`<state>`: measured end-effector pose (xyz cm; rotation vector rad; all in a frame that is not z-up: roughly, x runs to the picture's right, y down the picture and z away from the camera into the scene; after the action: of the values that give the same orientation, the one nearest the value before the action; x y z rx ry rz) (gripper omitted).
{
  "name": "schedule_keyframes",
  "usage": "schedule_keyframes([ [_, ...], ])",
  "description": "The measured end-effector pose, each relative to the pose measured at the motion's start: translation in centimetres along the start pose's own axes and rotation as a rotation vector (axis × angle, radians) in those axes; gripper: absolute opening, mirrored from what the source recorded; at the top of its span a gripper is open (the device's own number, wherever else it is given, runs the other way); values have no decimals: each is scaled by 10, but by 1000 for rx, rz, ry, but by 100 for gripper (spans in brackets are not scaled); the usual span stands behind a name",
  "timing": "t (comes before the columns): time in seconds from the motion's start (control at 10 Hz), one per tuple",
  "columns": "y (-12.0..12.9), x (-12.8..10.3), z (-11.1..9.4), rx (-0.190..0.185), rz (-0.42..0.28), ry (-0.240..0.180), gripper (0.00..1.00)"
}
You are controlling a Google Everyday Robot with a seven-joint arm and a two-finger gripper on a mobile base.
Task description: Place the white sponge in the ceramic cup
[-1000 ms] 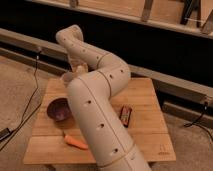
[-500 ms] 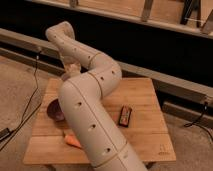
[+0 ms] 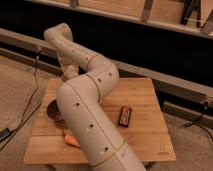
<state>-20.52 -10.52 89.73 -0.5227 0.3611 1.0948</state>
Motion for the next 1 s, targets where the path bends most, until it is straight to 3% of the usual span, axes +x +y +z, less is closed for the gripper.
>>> schedule_keyframes([
  [0.6,12,-17,21,-55,-52,-100,0],
  [1.0,27,-14,21,-102,-115,-203,0],
])
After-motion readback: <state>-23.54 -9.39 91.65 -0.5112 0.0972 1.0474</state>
